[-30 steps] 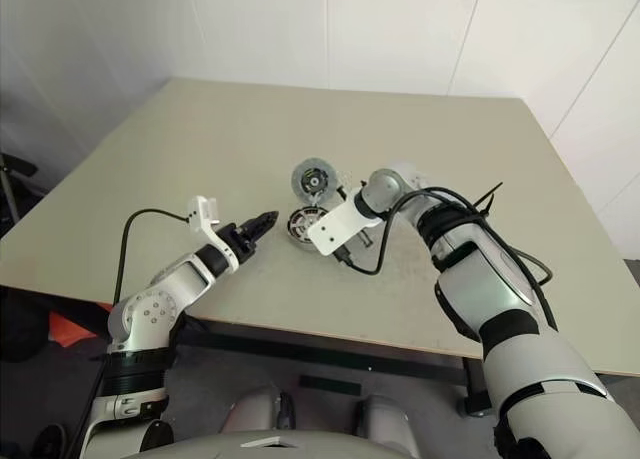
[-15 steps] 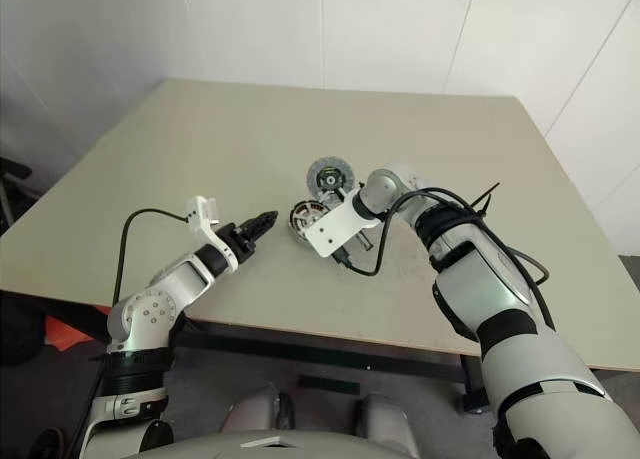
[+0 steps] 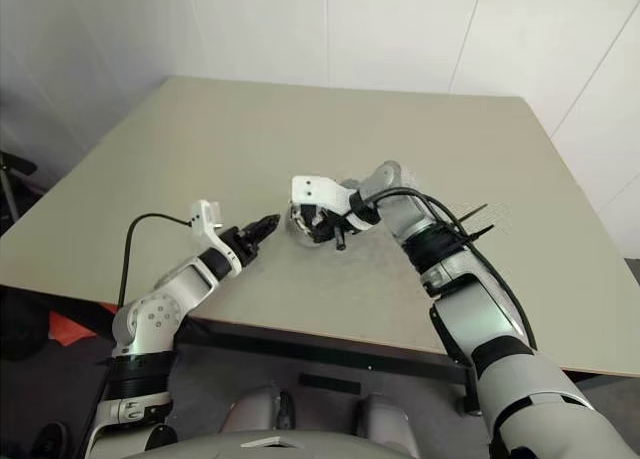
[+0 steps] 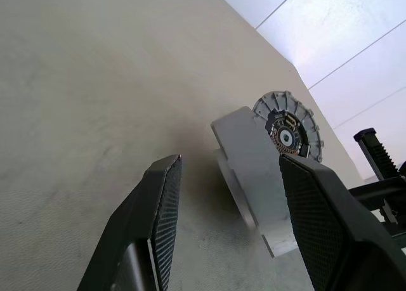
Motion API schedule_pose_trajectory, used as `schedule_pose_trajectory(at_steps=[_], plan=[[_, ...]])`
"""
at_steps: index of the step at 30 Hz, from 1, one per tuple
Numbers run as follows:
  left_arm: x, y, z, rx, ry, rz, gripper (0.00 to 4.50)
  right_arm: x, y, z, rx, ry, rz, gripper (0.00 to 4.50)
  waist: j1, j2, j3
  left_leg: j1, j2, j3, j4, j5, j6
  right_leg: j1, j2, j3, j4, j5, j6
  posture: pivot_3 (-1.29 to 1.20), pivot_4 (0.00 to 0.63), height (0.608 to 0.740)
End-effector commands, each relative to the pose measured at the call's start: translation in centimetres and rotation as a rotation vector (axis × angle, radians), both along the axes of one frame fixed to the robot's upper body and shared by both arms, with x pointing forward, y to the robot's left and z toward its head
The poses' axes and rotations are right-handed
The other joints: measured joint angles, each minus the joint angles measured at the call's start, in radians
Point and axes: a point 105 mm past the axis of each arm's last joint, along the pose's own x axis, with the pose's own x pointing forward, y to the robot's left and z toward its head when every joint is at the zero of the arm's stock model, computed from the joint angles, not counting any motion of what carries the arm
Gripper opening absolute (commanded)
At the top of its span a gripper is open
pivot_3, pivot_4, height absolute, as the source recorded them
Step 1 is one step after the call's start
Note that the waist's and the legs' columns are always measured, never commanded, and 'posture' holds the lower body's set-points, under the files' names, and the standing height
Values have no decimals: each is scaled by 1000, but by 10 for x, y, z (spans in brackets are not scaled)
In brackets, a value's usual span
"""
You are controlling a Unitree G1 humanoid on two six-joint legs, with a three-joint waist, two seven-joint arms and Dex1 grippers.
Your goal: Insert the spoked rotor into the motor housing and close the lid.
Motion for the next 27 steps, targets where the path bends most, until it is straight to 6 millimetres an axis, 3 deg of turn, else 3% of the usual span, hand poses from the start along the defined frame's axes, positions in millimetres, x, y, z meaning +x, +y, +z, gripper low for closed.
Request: schedule_pose_trajectory(at_steps=[1, 7, 19, 27], plan=[[1, -2, 13, 4, -56, -4, 2600, 7, 5, 23, 67, 88, -217, 41, 5, 1, 0, 0, 0, 0, 0, 0, 0, 0, 0, 0, 0, 0, 0, 0, 0, 740], [-1, 2, 10, 13, -51, 4, 2600, 7, 5, 15, 63, 256, -522, 41, 19, 1, 0, 1, 0, 0, -1, 1, -8, 1, 0, 0, -1, 0, 0, 0, 0, 740], [-4, 2, 8, 20, -47, 9, 2600, 3, 26, 10, 87, 324, -648, 41, 32, 1, 0, 9, -1, 0, -12, 5, -17, 5, 0, 1, -3, 0, 0, 0, 0, 740], [-7, -1, 7, 19, -43, 5, 2600, 21, 27, 16, 114, 212, -663, 2566, 32, 1, 1, 12, -2, 0, -21, 9, -23, 4, 1, 1, -3, -1, -2, 0, 0, 740]])
